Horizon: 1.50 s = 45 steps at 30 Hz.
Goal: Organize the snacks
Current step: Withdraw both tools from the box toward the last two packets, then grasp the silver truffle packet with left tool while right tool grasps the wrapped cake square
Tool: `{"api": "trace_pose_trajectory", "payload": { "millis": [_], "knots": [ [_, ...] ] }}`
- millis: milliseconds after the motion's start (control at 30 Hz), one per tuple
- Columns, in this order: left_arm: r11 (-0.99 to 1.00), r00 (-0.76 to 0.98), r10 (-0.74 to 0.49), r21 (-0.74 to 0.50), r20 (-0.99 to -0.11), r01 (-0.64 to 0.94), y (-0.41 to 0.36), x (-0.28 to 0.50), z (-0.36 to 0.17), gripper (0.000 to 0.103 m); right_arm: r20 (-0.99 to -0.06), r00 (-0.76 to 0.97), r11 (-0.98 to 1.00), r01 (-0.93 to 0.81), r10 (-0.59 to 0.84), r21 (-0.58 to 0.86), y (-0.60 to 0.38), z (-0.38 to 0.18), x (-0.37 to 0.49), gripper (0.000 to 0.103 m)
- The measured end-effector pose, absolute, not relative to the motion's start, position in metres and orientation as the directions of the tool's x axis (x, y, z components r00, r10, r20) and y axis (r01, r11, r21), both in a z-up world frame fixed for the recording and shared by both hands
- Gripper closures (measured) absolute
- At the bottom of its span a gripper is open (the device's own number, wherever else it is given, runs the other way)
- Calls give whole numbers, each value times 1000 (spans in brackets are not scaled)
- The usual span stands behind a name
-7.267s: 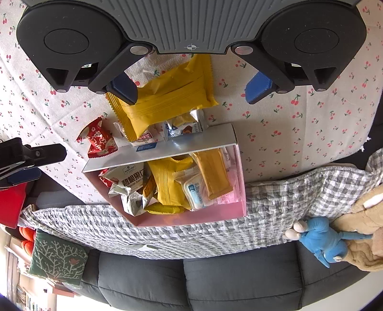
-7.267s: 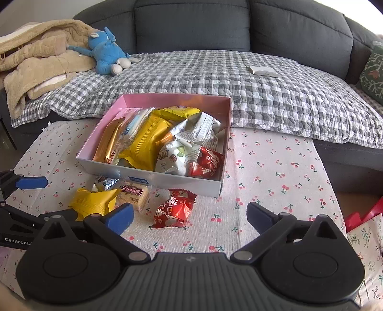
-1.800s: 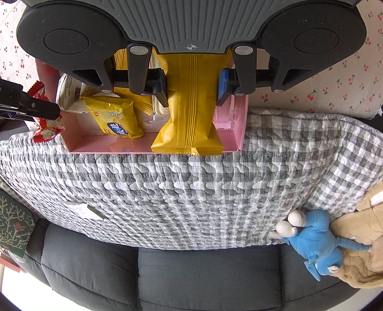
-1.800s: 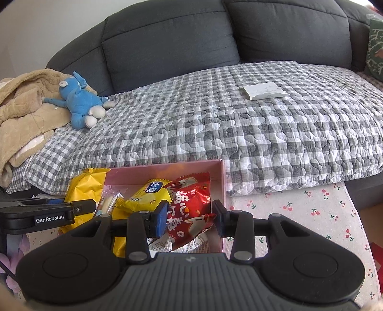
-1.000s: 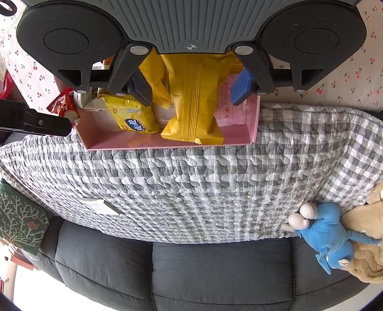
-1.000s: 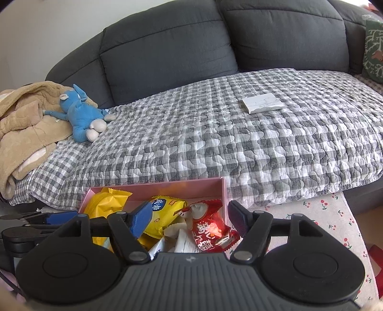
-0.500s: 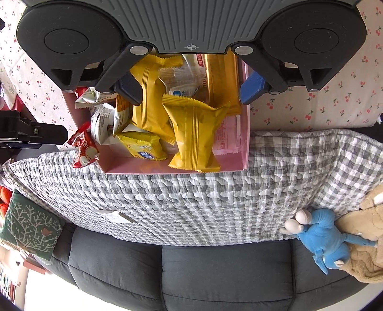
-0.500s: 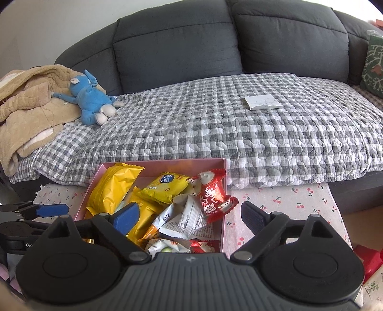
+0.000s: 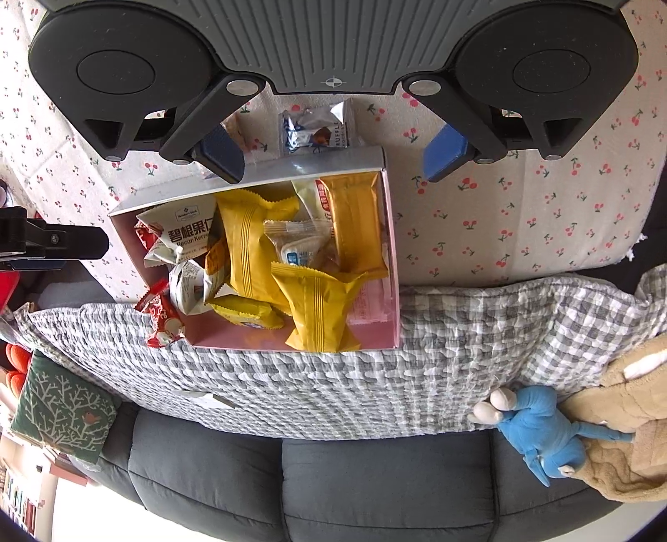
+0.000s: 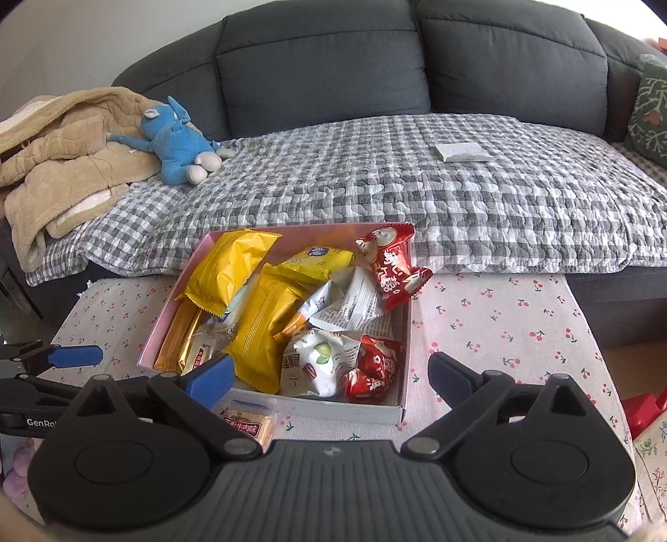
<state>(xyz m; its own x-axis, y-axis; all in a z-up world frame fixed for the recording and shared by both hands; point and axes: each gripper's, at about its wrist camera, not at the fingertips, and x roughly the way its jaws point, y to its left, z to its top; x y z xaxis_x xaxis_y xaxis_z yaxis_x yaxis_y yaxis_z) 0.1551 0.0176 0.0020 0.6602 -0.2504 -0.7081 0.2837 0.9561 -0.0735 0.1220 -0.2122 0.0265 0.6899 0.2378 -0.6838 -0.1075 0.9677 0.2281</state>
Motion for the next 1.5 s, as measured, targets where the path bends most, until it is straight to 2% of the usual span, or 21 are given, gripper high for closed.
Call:
{"api": "trace_pose_trajectory", "payload": {
  "millis": [500, 800, 1067, 1267, 1367, 1433, 1500],
  "knots": [
    [963, 658, -245, -102, -712, 248, 36, 120, -30, 8, -694, 688, 976, -114, 214, 187, -200, 1, 92, 1],
    [965, 700, -225, -56, -678, 256, 24, 122, -64, 8, -715, 669, 979, -115, 203, 170, -193, -20, 94, 1],
    [953, 704, -263, -63, -660, 297, 12, 136, -77, 11, -747, 639, 983, -136, 184, 125, -188, -38, 102, 1],
    [949, 705, -290, -100, -647, 298, 12, 146, -79, 24, -757, 622, 978, -170, 200, 118, -181, -46, 104, 1],
    [946, 704, -301, -107, -644, 307, 13, 151, -78, 39, -758, 618, 976, -186, 209, 117, -178, -49, 104, 1],
    [942, 697, -315, -123, -644, 312, 15, 155, -77, 53, -759, 615, 974, -196, 214, 117, -175, -50, 104, 1],
    [941, 690, -321, -134, -649, 312, 17, 156, -76, 58, -758, 613, 971, -208, 221, 115, -171, -50, 104, 1]
  ]
}}
